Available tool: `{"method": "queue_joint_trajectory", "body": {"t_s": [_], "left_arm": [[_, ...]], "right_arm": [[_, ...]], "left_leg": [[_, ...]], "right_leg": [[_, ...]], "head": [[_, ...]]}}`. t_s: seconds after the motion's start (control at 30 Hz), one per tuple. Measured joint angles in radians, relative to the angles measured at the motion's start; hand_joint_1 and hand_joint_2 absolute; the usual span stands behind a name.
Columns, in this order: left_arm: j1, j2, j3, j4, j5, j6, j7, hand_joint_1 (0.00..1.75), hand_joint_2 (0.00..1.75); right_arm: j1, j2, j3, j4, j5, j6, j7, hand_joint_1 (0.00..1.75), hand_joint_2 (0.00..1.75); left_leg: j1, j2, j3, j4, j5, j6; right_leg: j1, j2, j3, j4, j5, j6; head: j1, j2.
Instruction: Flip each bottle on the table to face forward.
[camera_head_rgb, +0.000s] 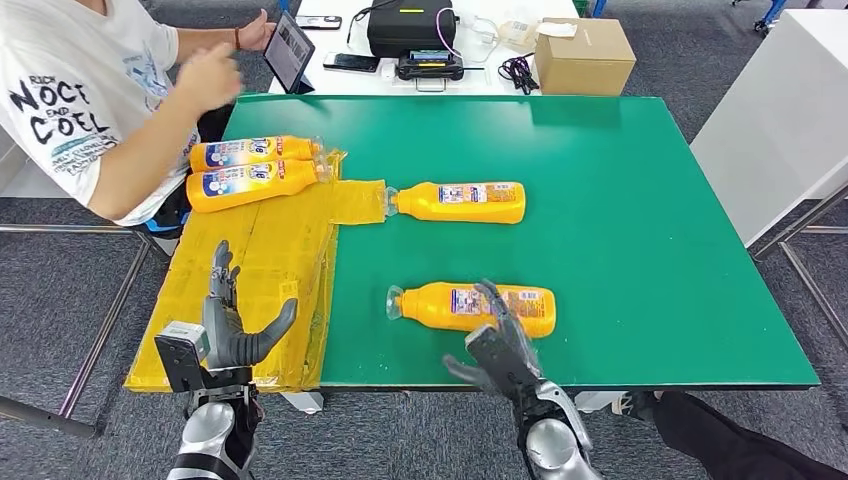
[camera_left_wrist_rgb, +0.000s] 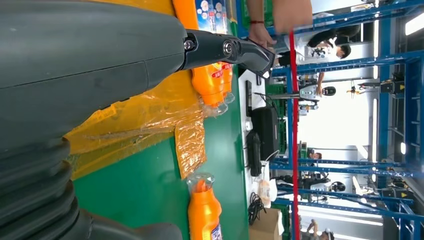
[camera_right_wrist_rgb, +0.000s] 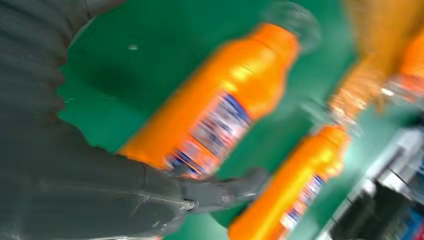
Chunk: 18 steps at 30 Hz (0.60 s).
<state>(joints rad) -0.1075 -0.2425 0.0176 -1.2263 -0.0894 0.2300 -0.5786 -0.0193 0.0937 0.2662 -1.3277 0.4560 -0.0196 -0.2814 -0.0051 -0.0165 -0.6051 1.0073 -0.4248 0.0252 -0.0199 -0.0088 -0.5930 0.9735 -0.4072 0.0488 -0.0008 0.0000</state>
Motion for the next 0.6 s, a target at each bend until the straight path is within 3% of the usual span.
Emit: {"method": "queue_joint_trajectory", "body": {"t_s": [0.6], "left_arm": [[-0.032,0.011,0.003,0.063,-0.065,0.023,0.013,0.0,1.75]], "right_arm": [[-0.212,-0.08,0.15,0.189,0.143,0.004,0.108,0.0,1.75]], "left_leg": [[0.0,0.008,0.006,0.0,0.001,0.0]], "right_leg": [[0.0,0.006,0.003,0.0,0.004,-0.001]], "head": [[0.0,0.0]]}}
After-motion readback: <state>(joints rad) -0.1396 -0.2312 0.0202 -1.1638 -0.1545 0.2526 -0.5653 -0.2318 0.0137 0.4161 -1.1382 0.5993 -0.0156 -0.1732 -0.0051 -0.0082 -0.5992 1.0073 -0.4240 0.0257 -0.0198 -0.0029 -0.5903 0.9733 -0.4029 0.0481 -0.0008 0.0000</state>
